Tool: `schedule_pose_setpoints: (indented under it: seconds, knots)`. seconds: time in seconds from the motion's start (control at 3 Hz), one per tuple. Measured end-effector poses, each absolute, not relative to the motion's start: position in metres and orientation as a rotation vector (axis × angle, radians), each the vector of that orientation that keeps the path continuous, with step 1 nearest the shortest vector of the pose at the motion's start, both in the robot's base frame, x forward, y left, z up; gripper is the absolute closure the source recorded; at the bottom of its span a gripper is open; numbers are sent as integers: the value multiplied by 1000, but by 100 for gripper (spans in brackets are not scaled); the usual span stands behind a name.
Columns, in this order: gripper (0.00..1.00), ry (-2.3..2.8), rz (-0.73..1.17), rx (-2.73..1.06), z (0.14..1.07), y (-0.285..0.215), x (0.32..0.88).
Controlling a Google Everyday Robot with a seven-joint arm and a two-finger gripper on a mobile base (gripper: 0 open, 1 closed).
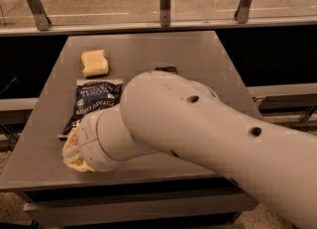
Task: Move blue chip bag near rxbar chocolate
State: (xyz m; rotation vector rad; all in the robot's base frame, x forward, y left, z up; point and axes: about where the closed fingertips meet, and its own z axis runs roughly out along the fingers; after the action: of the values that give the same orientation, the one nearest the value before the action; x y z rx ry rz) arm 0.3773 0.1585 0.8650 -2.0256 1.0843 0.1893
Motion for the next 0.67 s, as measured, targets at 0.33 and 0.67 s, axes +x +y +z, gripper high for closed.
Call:
schedule_pose_setpoints:
  seconds: [0.33, 0.67]
  knots:
    - [62, 1076, 154, -2035, 873, 161, 381]
    - [37, 1066, 123, -2061, 880, 158, 386]
